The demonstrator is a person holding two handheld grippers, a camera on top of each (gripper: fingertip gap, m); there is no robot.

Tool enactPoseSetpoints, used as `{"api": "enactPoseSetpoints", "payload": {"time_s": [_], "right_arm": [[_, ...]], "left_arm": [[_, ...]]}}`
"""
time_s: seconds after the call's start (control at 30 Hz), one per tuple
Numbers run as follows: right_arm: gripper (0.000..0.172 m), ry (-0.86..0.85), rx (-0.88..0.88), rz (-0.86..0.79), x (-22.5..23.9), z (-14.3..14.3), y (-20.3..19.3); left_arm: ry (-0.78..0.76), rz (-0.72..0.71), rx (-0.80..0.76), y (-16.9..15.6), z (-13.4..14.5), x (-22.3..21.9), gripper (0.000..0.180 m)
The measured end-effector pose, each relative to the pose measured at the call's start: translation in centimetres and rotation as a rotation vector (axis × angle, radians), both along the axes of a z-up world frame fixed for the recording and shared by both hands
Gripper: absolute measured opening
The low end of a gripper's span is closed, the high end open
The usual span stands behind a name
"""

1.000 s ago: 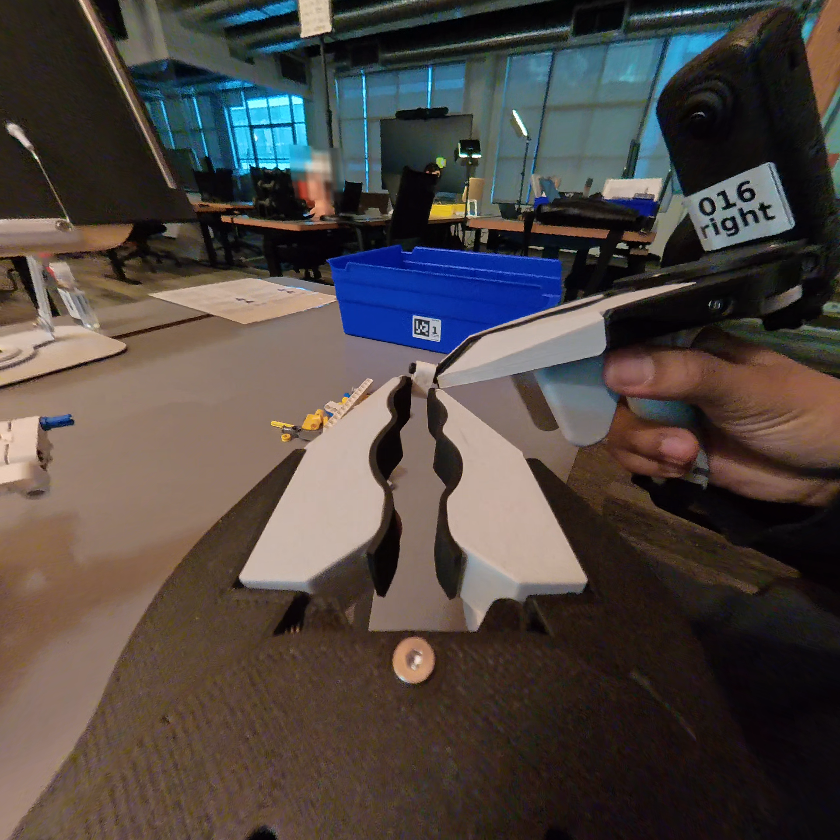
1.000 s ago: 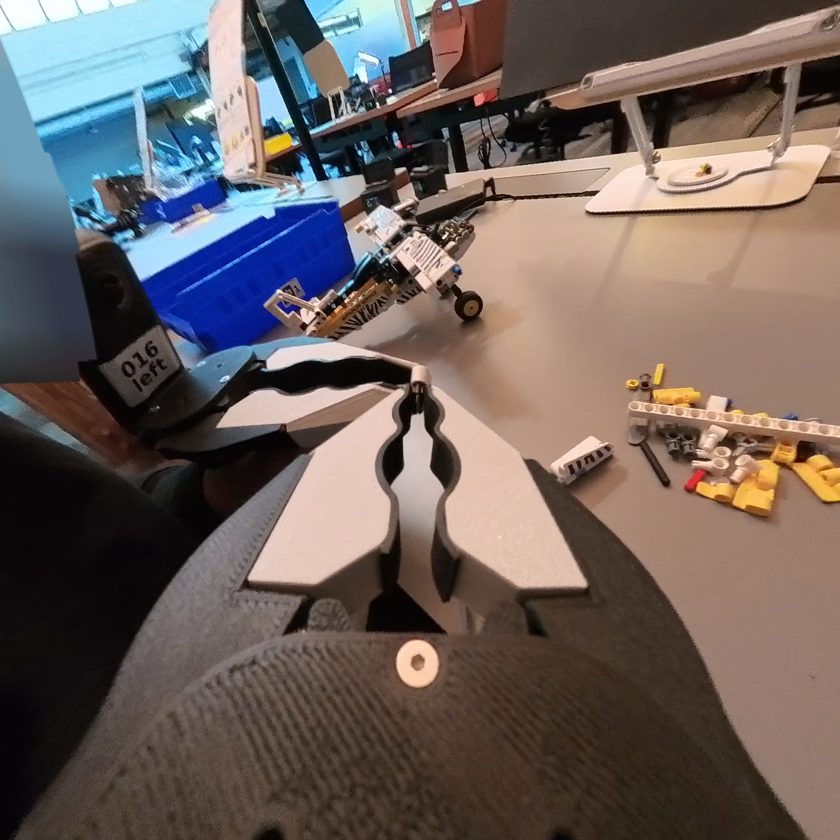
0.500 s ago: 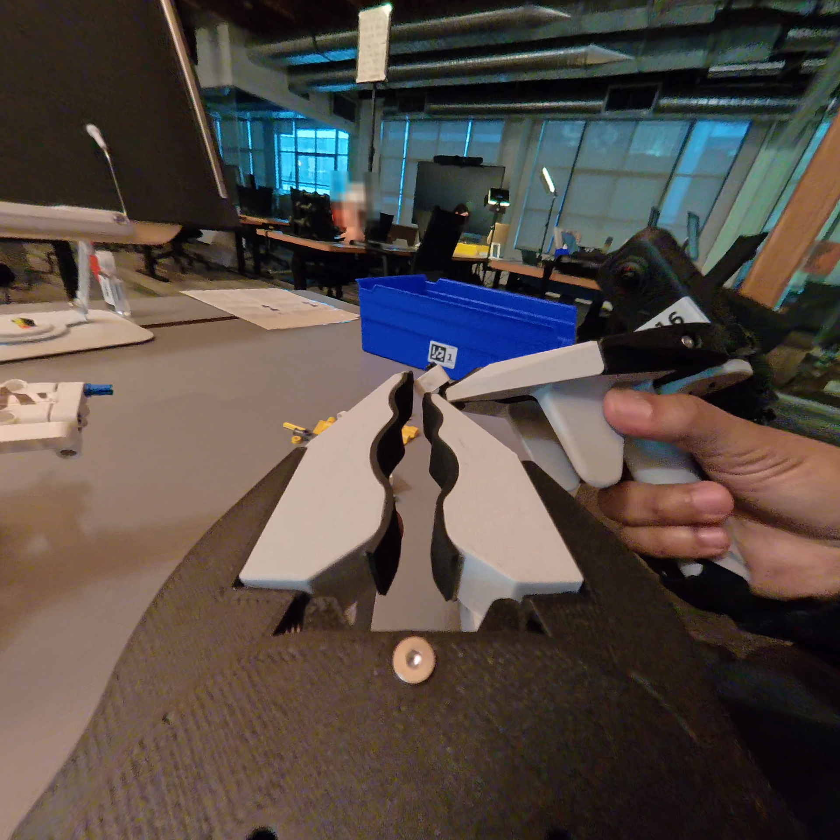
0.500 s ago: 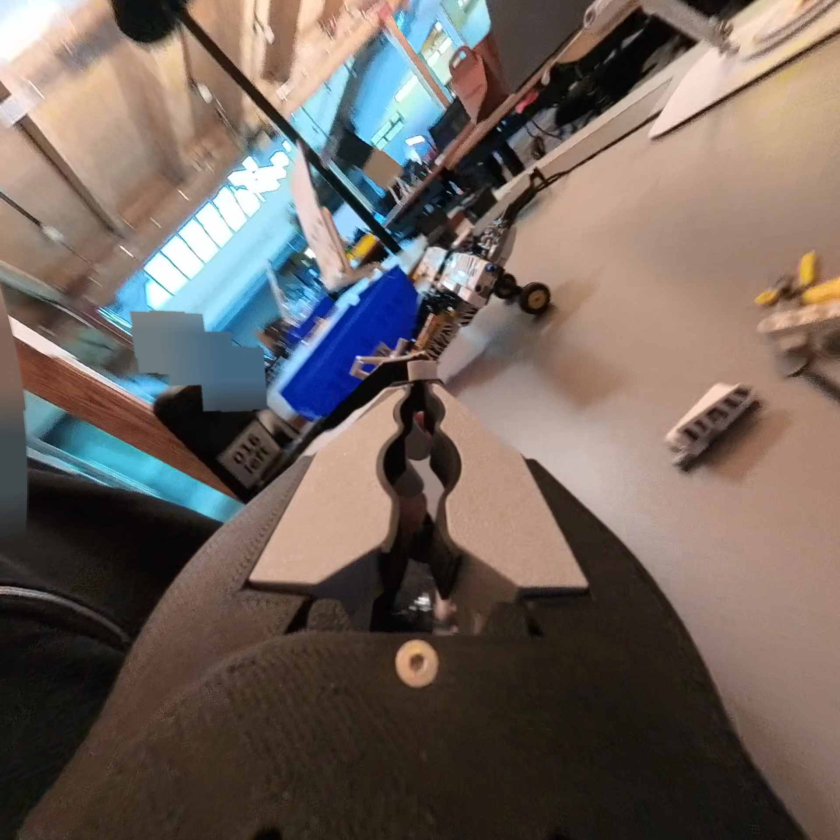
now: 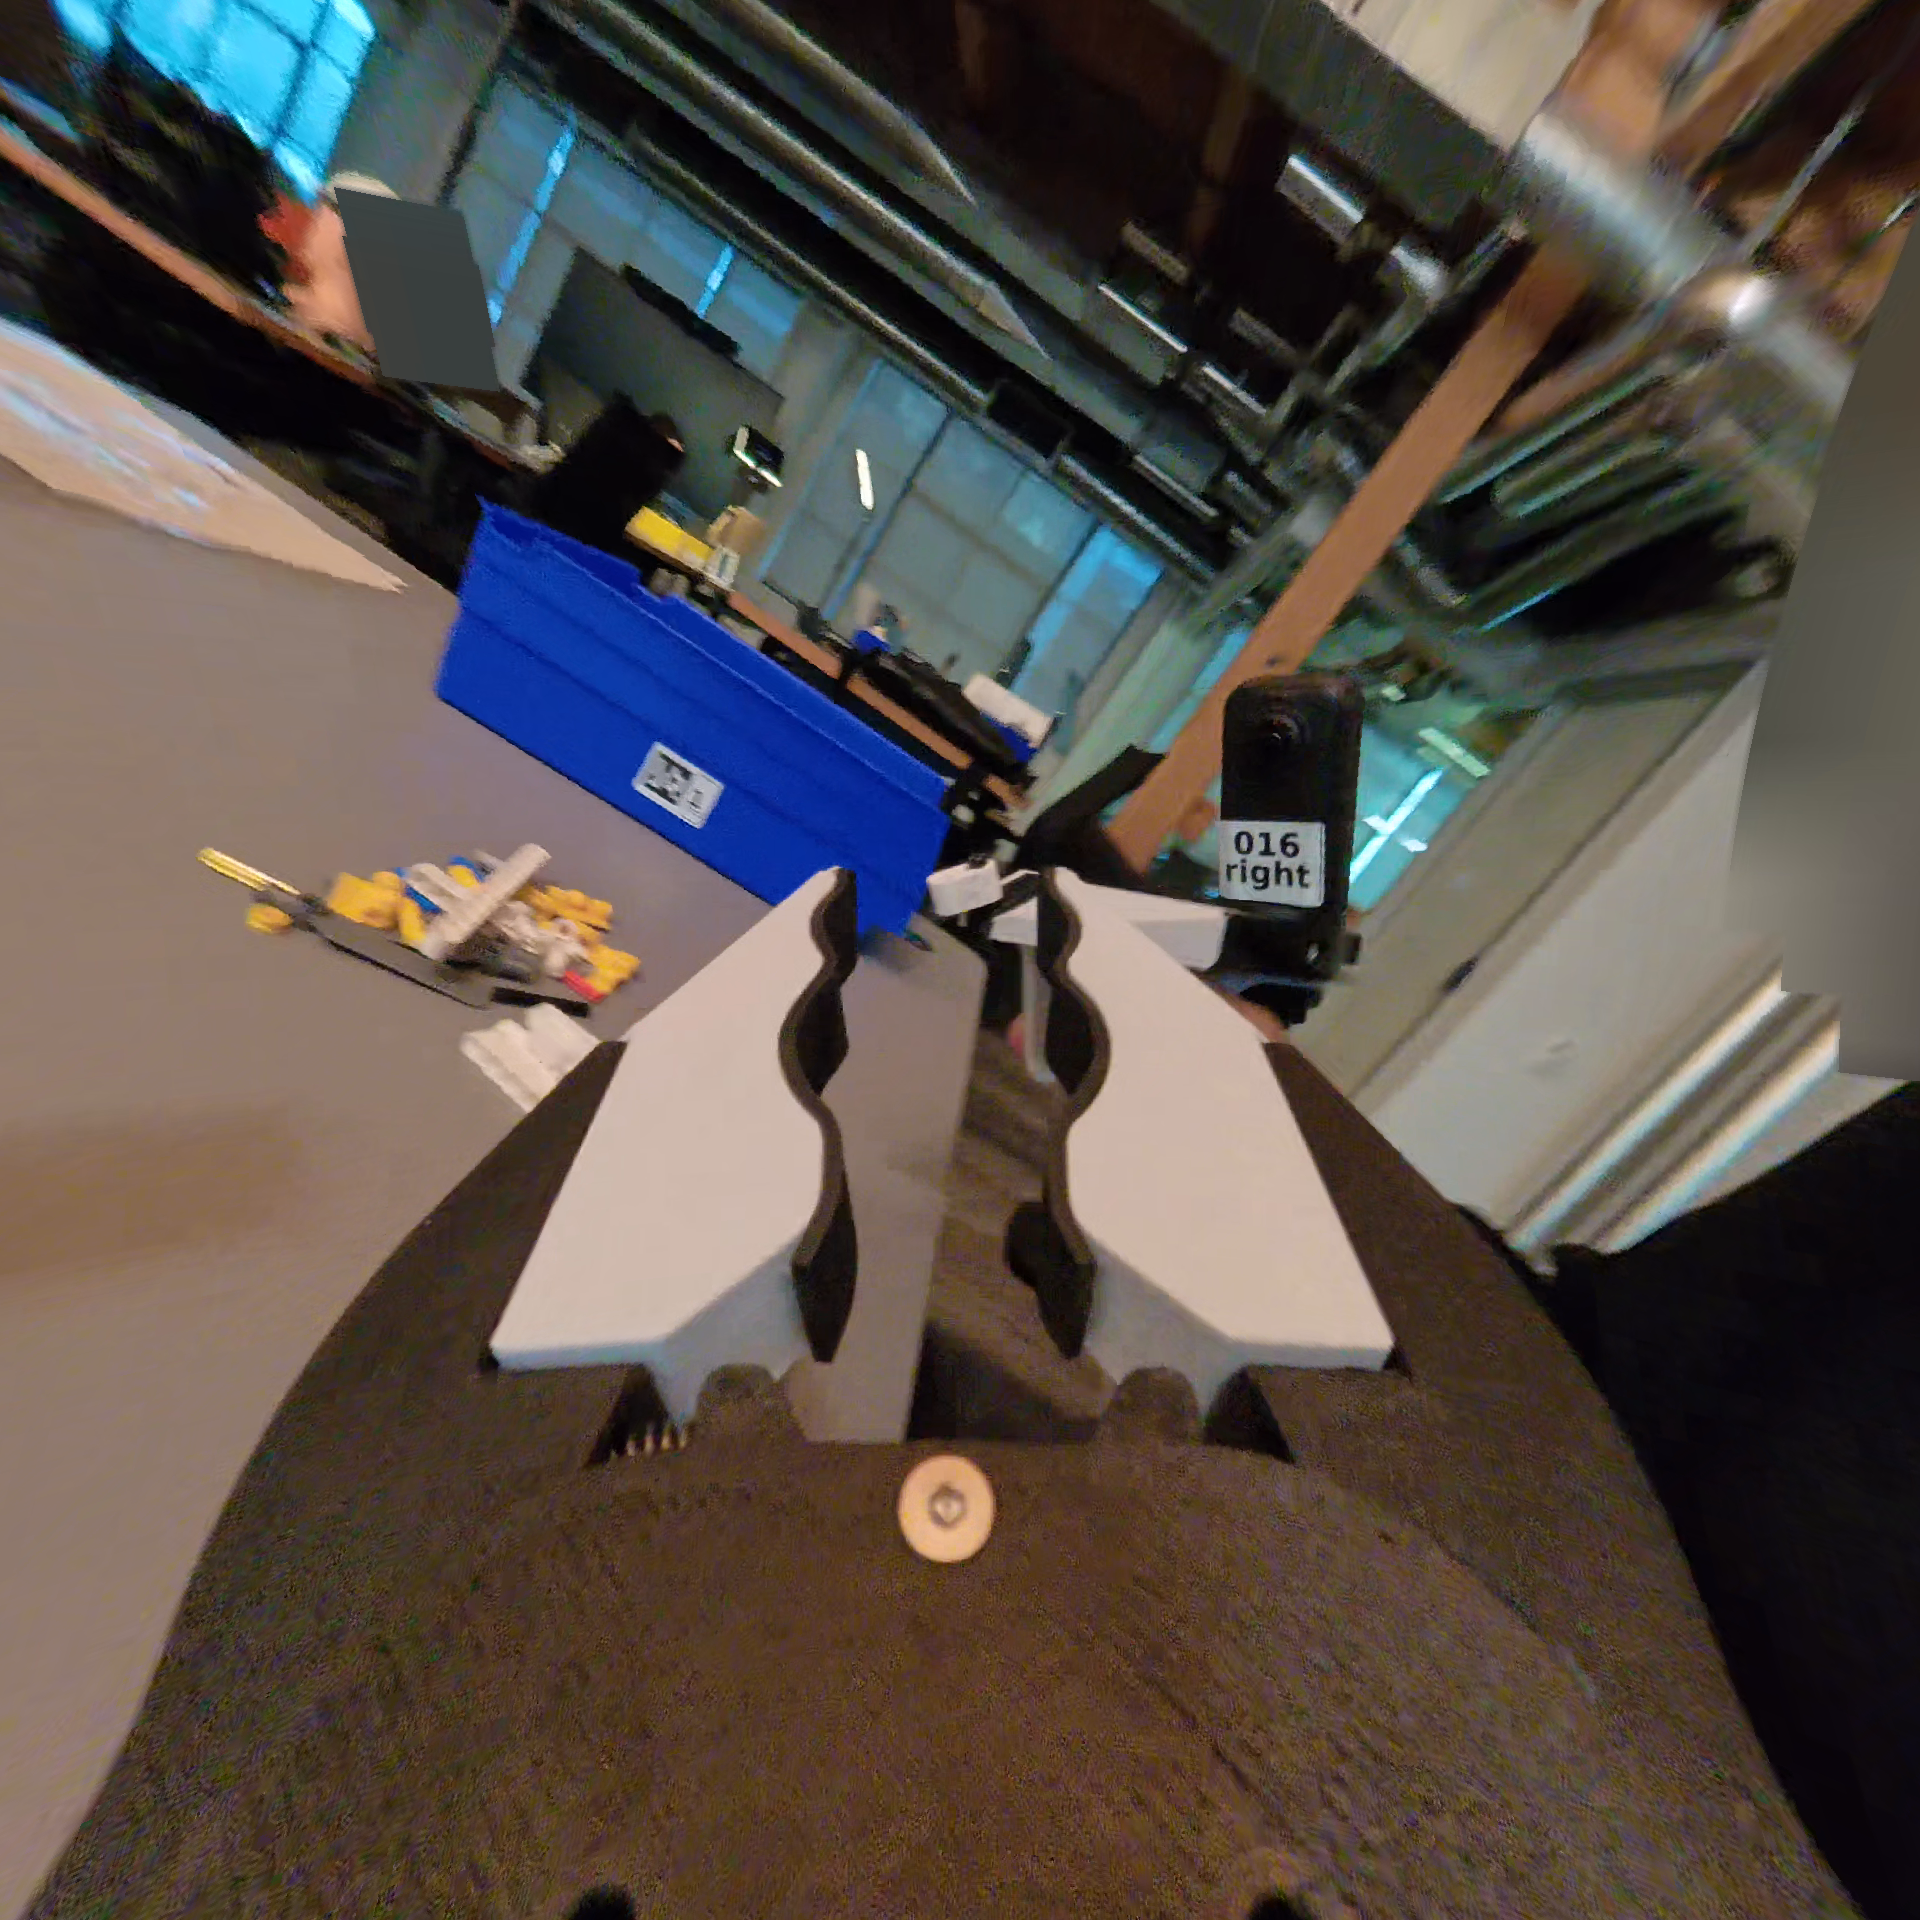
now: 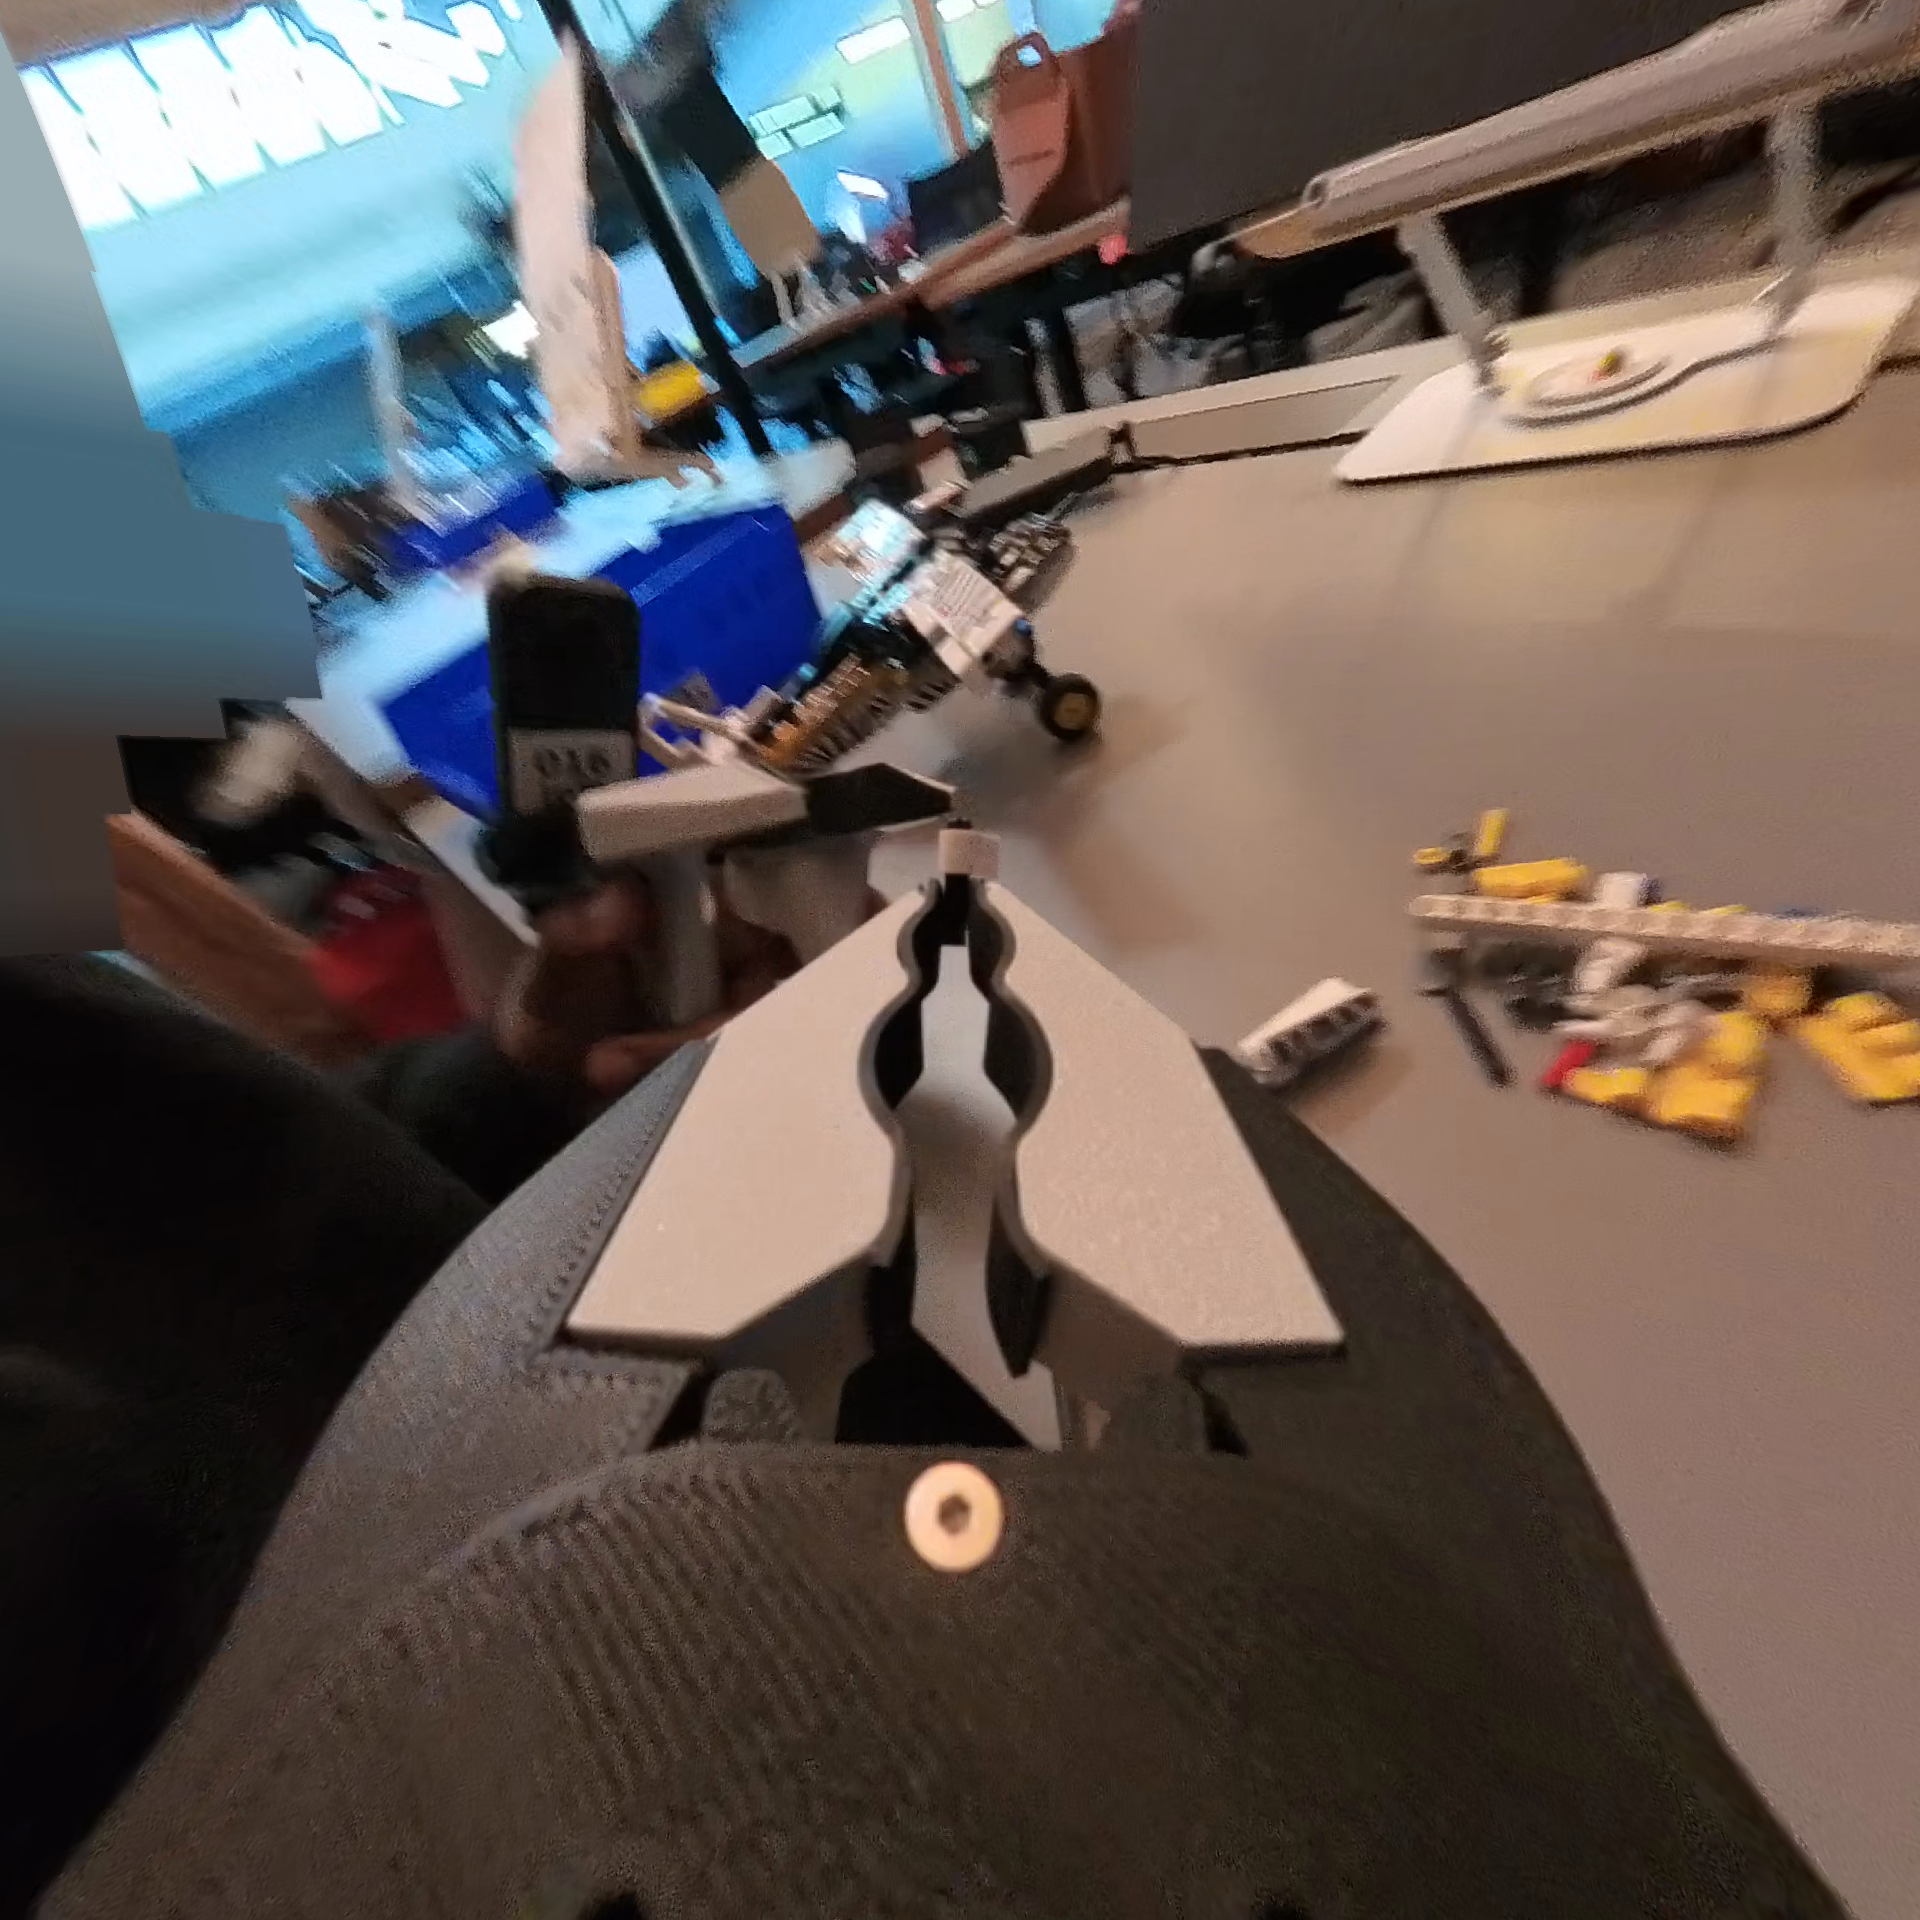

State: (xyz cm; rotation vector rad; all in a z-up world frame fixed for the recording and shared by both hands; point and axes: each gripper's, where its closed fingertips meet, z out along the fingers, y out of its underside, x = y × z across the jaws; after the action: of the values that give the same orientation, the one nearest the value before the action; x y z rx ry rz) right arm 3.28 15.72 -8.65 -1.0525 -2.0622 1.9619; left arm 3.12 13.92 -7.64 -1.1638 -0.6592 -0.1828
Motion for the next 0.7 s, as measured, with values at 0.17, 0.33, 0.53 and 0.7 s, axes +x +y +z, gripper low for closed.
{"api": "enactPoseSetpoints", "payload": {"time_s": [0.17, 0.33, 0.53, 0.7], "right_arm": [[0.002, 0.317, 0.336, -0.029, 0.5, 0.1, -0.8], [0.002, 0.533, 0.513, -0.023, 1.7, 0.7, -1.8], [0.003, 0.455, 0.373, 0.036, 2.6, 1.9, -3.1], [0.002, 0.473, 0.366, -0.021, 2.4, 2.4, -3.3]], "left_arm": [[-0.163, -0.125, 0.009, 1.6, -0.9, 0.7, 0.035], [-0.155, -0.196, 0.099, 1.3, 0.3, 1.6, 0.013], [-0.051, -0.182, 0.132, 1.2, 1.9, 2.5, 0.015], [0.002, -0.136, 0.086, 0.8, 2.1, 2.3, 0.015]]}}
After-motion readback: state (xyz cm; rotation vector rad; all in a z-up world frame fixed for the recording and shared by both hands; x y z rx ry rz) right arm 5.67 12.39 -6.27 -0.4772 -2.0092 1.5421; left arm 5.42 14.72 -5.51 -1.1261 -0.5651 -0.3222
